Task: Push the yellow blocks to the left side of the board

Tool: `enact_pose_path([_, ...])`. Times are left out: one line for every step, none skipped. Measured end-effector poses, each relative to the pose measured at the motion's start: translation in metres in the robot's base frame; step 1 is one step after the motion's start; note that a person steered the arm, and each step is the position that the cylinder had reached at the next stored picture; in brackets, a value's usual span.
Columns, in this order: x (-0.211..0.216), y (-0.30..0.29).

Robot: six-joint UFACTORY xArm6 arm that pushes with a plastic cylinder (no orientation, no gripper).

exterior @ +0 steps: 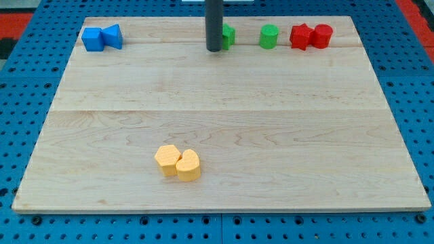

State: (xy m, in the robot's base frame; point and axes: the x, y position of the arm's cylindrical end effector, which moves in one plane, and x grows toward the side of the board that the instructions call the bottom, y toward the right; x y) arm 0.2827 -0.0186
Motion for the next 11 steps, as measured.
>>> enact_pose_path([0.003, -0.017])
enact_pose_path([0.023, -0.024])
enact_pose_path([0.077, -0.009])
enact_pose_path([0.148, 0.010])
enact_pose_path([0.195, 0.047])
enact_pose_path([0.231, 0.109])
enact_pose_path([0.300, 0.126])
enact_pose_path([0.309, 0.086])
enact_pose_path([0.307, 0.033])
enact_pose_path([0.292, -0.011])
enact_pose_path([0.267, -0.032])
